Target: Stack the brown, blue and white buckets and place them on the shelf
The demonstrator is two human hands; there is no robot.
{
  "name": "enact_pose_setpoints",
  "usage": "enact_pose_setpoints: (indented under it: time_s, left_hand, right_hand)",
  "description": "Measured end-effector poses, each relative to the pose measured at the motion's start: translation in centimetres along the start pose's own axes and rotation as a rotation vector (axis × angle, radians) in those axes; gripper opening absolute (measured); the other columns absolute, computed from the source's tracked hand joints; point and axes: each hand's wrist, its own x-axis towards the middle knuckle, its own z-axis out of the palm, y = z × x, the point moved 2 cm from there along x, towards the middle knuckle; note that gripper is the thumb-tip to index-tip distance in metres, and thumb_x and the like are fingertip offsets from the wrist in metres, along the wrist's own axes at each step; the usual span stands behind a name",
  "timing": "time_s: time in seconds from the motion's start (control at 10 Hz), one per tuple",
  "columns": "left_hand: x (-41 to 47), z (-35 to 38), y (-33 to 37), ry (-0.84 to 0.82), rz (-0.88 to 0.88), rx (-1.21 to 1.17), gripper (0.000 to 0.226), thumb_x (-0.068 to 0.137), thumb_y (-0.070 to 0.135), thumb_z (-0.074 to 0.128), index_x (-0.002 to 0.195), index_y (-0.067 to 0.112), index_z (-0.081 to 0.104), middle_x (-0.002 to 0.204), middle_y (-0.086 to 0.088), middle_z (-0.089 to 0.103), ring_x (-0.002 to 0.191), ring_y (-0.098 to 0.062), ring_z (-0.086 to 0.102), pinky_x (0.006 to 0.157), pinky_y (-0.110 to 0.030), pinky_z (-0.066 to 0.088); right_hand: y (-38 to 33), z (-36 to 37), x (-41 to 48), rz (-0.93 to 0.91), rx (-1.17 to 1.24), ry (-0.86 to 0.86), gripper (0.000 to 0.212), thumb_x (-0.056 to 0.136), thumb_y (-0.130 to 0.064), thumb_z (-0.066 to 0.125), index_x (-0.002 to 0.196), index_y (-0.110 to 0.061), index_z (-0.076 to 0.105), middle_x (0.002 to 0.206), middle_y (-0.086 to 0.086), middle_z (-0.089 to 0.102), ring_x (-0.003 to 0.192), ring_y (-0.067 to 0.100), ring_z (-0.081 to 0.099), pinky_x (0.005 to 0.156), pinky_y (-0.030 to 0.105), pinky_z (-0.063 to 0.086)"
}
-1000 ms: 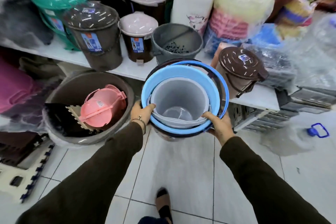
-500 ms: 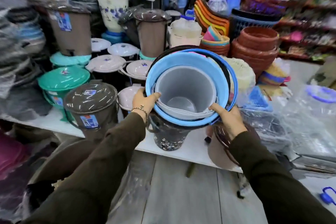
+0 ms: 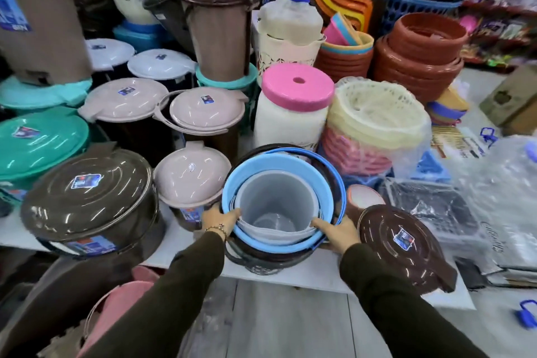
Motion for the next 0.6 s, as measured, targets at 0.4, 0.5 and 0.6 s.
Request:
enact_pose_setpoints:
  time_s: [0.4,0.5,0.6]
  left_hand:
    - [-0.6,-0.5,1.2,0.113,0.137,0.530,0.065,0.088,0.046,0.055,0.141,0.014,0.037,0.138,-0.023,0.042,0.125,-0.044,0.048,0.107,-0.052,0.042]
    - [-2.9,-0.3,4.7,0.187,0.290,0.523,0.055,0.090,0.044,0.051,0.136,0.015,0.045,0.133,-0.020,0.046,0.122,-0.041,0.049,0.105,-0.049,0.042]
    - [-4.6,0.2,7.3,0.178,0.457,0.518,0.051,0.090,0.040,0.052,0.135,0.017,0.048,0.134,-0.017,0.048,0.123,-0.038,0.049,0.107,-0.045,0.040]
  right_hand:
    - [0.0,-0.2,-0.3,-0.075,-0.311,0.125,0.075,0.057,-0.073,0.073,0.090,-0.006,0.068,0.088,0.011,0.072,0.088,0.033,0.071,0.082,0.043,0.059]
    - [-2.9,-1.8,-2.2,-0.148,-0.340,0.168,0.078,0.084,-0.063,0.058,0.129,0.001,0.056,0.123,0.019,0.062,0.122,0.036,0.056,0.102,0.036,0.044]
    - [-5.1,-3.5,-3.0,-0.226,-0.328,0.185,0.077,0.089,-0.059,0.054,0.140,-0.001,0.046,0.140,0.022,0.053,0.130,0.037,0.049,0.109,0.040,0.039]
